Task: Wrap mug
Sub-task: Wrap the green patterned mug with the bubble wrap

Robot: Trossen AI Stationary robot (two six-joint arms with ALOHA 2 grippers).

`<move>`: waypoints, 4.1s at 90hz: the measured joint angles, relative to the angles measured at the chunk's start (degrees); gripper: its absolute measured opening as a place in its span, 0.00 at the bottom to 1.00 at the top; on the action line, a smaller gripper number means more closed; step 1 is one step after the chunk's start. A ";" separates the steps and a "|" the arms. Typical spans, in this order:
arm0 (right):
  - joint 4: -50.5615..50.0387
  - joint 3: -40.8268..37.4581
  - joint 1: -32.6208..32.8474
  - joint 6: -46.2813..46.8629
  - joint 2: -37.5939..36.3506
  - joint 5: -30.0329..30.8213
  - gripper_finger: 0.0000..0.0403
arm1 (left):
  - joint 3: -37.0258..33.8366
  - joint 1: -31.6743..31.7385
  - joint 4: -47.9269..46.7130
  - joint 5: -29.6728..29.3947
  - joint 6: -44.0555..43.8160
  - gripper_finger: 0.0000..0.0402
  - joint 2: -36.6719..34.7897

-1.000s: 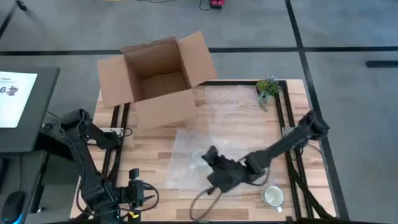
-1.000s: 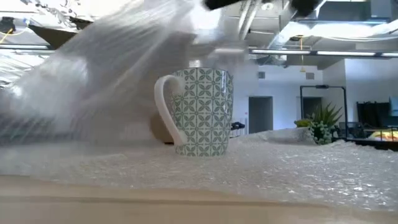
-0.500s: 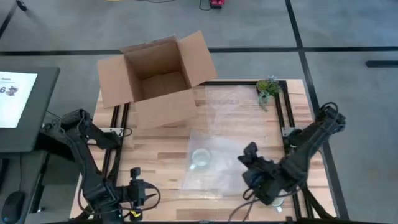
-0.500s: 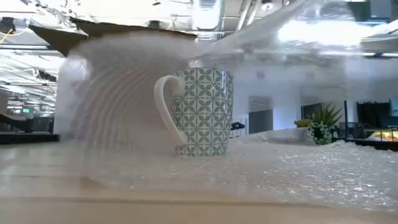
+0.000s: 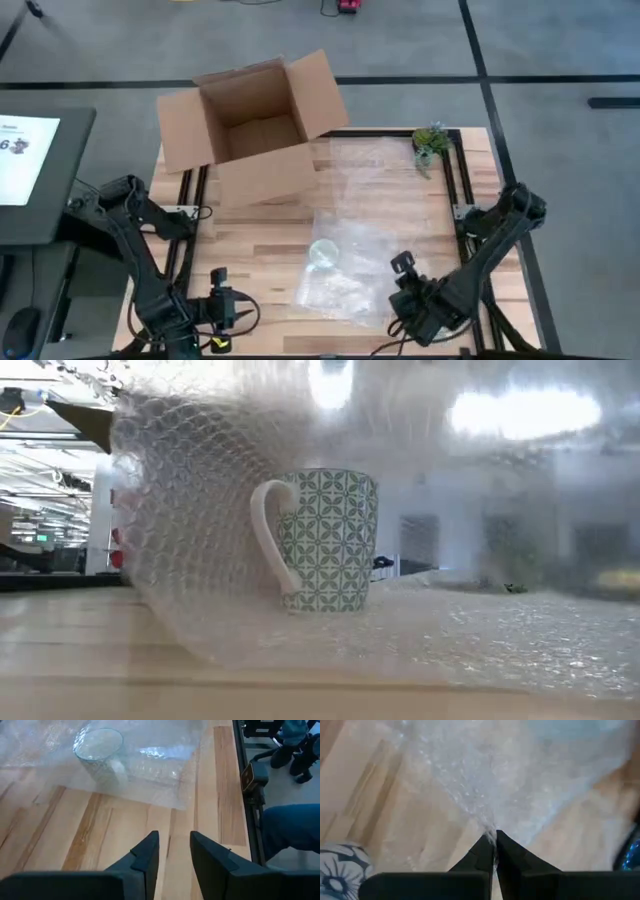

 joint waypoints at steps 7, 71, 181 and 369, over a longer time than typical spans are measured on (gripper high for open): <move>0.13 -0.02 -0.01 0.01 3.32 -0.84 0.00 | 0.00 0.00 0.01 0.00 0.03 0.22 0.00; -14.70 21.23 -8.06 -2.97 5.27 1.80 0.30 | 0.00 0.11 -0.25 -0.85 0.65 0.22 0.00; 10.46 -4.22 -17.47 10.69 0.76 -13.19 0.06 | -0.02 -2.93 -5.75 -5.51 -8.19 0.22 8.39; -1.67 -3.09 -27.98 2.99 0.88 -26.82 0.23 | -0.02 -2.91 -5.99 -5.64 -8.01 0.22 8.39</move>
